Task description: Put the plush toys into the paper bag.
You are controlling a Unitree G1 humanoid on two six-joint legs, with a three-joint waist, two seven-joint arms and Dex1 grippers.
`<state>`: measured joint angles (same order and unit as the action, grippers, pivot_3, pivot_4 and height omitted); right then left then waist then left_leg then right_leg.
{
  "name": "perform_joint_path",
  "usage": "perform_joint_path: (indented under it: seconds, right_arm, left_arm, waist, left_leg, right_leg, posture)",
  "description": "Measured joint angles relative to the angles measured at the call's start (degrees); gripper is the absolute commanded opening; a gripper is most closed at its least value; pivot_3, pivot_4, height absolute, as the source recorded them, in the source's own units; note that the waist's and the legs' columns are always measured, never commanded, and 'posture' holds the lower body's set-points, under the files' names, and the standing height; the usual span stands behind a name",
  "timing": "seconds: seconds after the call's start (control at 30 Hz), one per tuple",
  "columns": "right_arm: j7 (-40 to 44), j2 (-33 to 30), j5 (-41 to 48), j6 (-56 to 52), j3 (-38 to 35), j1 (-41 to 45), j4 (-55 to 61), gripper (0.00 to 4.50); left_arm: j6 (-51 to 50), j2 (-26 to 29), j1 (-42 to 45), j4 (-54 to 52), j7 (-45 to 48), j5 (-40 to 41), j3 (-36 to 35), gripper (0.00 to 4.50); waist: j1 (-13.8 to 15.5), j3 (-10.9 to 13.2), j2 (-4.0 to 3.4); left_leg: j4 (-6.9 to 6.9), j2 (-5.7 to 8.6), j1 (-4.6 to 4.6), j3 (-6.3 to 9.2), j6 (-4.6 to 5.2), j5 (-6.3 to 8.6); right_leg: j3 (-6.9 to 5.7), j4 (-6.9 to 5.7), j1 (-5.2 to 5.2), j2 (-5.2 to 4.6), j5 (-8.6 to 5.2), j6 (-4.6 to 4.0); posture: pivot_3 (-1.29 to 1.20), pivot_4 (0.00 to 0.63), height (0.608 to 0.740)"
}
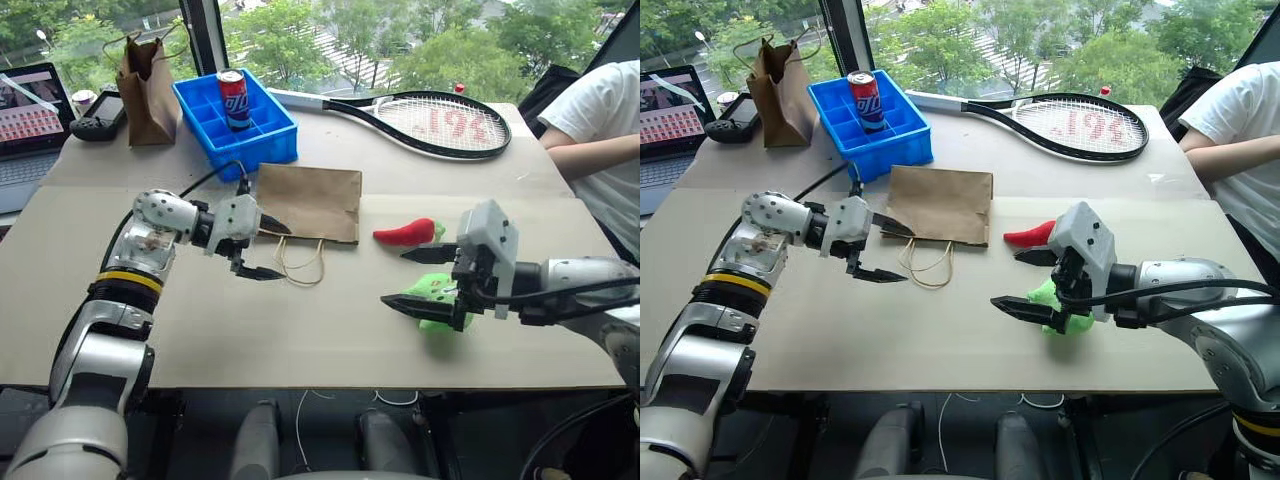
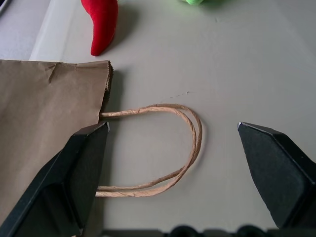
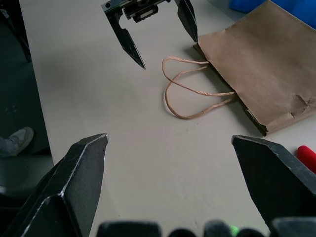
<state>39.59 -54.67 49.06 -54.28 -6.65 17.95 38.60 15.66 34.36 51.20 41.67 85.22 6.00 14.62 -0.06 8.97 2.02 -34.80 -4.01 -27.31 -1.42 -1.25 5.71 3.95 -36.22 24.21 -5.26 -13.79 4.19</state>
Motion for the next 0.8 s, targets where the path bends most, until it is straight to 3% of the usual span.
perform_joint_path:
  seconds: [0.17, 0.27, 0.37, 0.4, 0.6, 0.8]
  right_arm:
    - [-2.8, 0.0, -0.8, -0.1, -1.3, -3.2, 1.3, 4.45]
    - [-4.1, 0.2, -1.1, -0.1, -1.7, -4.0, 1.8, 4.50]
    - [-5.2, 0.7, -1.2, -0.1, -2.1, -5.8, 2.5, 4.50]
    - [-5.5, 0.9, -1.3, -0.1, -2.2, -6.2, 2.6, 4.50]
    - [-6.2, 1.4, -2.5, -0.1, -1.9, -7.3, 2.9, 4.50]
    - [-6.6, 3.1, -3.3, -0.1, -0.3, -7.1, 2.9, 4.50]
  left_arm:
    - [9.0, -1.6, 3.3, 10.7, -1.3, -4.6, 0.6, 4.50]
    - [10.6, -3.6, 5.6, 14.8, -2.5, -5.7, 0.2, 3.77]
    - [10.6, -4.8, 6.8, 17.3, -2.5, -5.6, -0.8, 2.63]
    - [10.3, -5.1, 7.1, 18.0, -2.3, -5.5, -1.6, 2.44]
    - [9.9, -5.7, 7.7, 19.0, -1.0, -4.8, -3.5, 0.18]
    - [0.4, -5.7, 7.1, 12.9, 3.8, -0.6, -5.9, 0.03]
  waist:
    - [0.3, 0.0, 0.00]
    - [0.5, 0.0, 0.00]
    - [0.6, 0.0, 0.01]
    - [0.6, 0.0, 0.01]
    - [0.4, 0.0, 0.00]
    - [0.4, 0.0, 0.02]
  left_leg:
    - [-0.07, 0.00, 0.00, 0.01, 0.00, 0.00]
    - [-0.14, 0.01, 0.00, 0.01, 0.00, 0.00]
    - [-0.13, 0.01, -0.01, 0.02, 0.00, 0.00]
    - [-0.13, 0.01, -0.01, 0.02, 0.00, 0.00]
    - [-0.13, 0.00, 0.01, 0.04, 0.01, -0.01]
    - [-0.15, 0.00, -0.01, 0.06, 0.01, -0.01]
  right_leg:
    - [0.00, -0.01, -0.04, -0.01, 0.03, 0.01]
    - [0.00, -0.01, -0.09, -0.01, 0.04, 0.01]
    - [0.00, -0.01, -0.08, -0.01, 0.07, 0.07]
    - [0.00, -0.01, -0.08, -0.01, 0.07, 0.07]
    - [0.00, -0.07, -0.07, 0.01, 0.08, 0.09]
    - [0.00, -0.08, -0.09, 0.02, 0.08, 0.09]
  posture:
    - [0.00, 0.150, 0.731]
    - [0.00, 0.150, 0.731]
    - [0.00, 0.150, 0.731]
    - [0.00, 0.150, 0.731]
    - [0.00, 0.150, 0.731]
    - [0.00, 0.150, 0.731]
